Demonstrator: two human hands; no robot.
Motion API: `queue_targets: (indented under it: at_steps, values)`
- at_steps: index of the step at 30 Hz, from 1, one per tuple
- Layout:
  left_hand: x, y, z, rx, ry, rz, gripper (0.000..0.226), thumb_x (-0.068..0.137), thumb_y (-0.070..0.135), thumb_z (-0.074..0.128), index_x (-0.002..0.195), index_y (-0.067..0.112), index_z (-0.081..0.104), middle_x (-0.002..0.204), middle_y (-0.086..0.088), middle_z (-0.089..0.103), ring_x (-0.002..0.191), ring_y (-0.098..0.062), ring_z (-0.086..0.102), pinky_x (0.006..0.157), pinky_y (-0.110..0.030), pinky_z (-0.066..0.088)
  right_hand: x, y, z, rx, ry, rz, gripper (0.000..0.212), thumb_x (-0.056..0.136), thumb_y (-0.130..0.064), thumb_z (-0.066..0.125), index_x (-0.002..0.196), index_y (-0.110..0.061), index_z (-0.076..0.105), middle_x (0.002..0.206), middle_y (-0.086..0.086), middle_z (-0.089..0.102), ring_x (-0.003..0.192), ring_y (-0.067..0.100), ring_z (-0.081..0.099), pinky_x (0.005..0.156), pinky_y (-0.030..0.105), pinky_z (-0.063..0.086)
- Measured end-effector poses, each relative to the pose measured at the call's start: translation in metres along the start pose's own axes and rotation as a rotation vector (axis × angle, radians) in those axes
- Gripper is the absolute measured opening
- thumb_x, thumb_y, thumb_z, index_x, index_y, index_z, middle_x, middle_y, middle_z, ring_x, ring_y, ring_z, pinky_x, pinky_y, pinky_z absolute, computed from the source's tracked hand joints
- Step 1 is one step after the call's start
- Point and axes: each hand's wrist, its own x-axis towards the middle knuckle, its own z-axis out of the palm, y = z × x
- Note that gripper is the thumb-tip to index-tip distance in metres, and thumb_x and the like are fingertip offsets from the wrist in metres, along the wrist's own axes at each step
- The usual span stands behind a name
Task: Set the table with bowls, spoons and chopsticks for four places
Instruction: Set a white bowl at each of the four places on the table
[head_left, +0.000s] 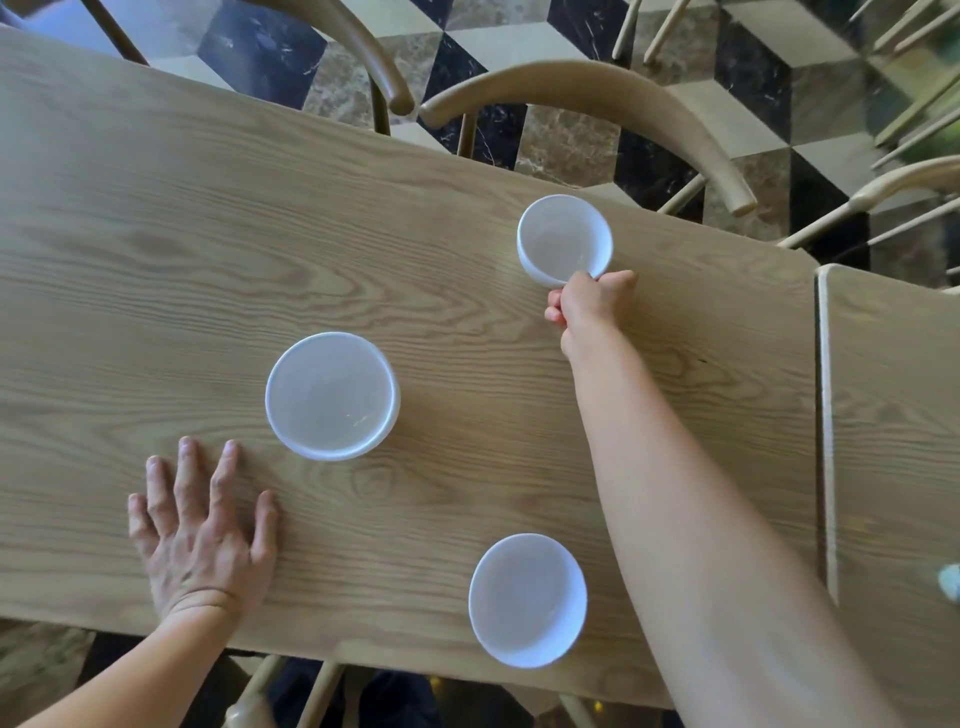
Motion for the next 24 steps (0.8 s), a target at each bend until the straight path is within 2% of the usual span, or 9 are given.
queue_targets:
  at_steps: [6,10,13,16,21,24]
  values:
    - [0.0,-0.001,0.0,-0.003,-0.01,0.004,0.072,0.087,0.055,0.032,0.153,0.026,0.035,0.168,-0.011,0.017,0.155,-0.034,0.003,0.123,-0.047,-0.005,0.003,0.003,0.001,0.051,0.001,0.011,0.024,0.084,0.009,0.025,0.087,-0.013,0.033,0.075,0.013,0.053,0.042,0.014,0.042,0.038,0.021,0.031]
    - [0.001,-0.002,0.001,0.012,-0.015,0.001,0.072,0.088,0.055,0.032,0.154,0.026,0.034,0.168,-0.01,0.017,0.155,-0.034,0.004,0.124,-0.049,-0.002,0.007,0.006,0.0,0.044,0.002,0.015,0.035,0.083,0.01,0.026,0.108,-0.004,0.046,0.067,0.013,0.053,0.04,0.014,0.042,0.038,0.02,0.032]
    - [0.001,-0.002,0.002,0.011,-0.018,-0.003,0.071,0.088,0.056,0.032,0.154,0.027,0.033,0.168,-0.01,0.016,0.155,-0.033,0.004,0.124,-0.049,-0.002,0.007,0.009,0.0,0.031,0.017,0.018,0.03,0.085,0.008,0.03,0.108,-0.004,0.045,0.064,0.013,0.055,0.041,0.015,0.048,0.038,0.02,0.037]
    - [0.001,-0.001,0.002,0.011,-0.018,-0.001,0.071,0.088,0.055,0.032,0.154,0.027,0.033,0.168,-0.01,0.017,0.155,-0.034,0.004,0.123,-0.048,-0.003,0.006,0.013,-0.002,0.054,0.035,0.042,0.024,0.089,0.006,0.033,0.107,-0.006,0.043,0.07,0.014,0.059,0.04,0.014,0.053,0.039,0.02,0.042]
    - [0.0,-0.001,0.0,0.007,-0.025,-0.004,0.072,0.088,0.056,0.031,0.154,0.027,0.033,0.168,-0.01,0.016,0.155,-0.033,0.003,0.123,-0.046,-0.006,0.006,0.013,-0.001,0.076,0.045,0.017,0.031,0.09,0.007,0.032,0.117,0.003,0.048,0.08,0.019,0.063,0.04,0.014,0.058,0.042,0.022,0.047]
    - [0.0,0.0,-0.001,0.001,-0.025,-0.003,0.073,0.088,0.056,0.031,0.154,0.027,0.033,0.168,-0.01,0.016,0.155,-0.033,0.003,0.122,-0.042,-0.009,0.005,0.01,0.001,0.123,0.057,0.015,0.027,0.093,0.006,0.032,0.115,0.0,0.045,0.091,0.023,0.065,0.039,0.013,0.059,0.043,0.023,0.05]
